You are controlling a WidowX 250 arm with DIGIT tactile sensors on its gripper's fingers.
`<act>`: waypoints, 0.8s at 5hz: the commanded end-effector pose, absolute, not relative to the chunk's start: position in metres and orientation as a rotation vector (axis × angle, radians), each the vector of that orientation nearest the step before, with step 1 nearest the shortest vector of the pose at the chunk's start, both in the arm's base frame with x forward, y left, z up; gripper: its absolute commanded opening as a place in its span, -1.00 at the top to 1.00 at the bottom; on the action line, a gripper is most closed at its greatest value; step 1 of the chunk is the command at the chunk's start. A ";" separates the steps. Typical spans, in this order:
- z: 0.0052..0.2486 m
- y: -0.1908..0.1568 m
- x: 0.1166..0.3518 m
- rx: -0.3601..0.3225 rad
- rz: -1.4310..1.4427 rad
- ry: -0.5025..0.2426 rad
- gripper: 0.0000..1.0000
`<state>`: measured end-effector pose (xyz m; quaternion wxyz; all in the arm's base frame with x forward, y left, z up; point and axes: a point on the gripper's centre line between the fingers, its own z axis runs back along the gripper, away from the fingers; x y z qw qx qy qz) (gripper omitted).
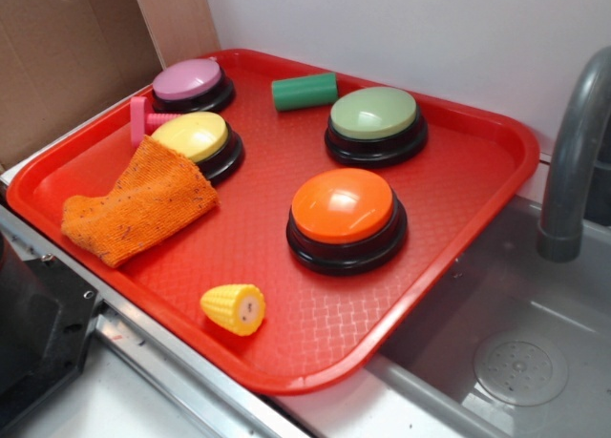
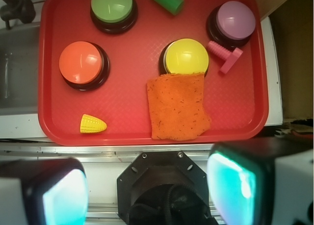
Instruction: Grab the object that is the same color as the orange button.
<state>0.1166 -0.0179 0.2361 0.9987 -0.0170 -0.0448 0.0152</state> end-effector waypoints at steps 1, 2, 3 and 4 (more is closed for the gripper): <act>0.236 -0.018 0.117 -0.034 0.030 -0.090 -1.00; 0.189 -0.007 0.140 -0.028 0.027 -0.062 -1.00; 0.140 0.002 0.147 -0.016 0.107 -0.026 -1.00; 0.090 0.015 0.147 -0.007 0.252 0.069 -1.00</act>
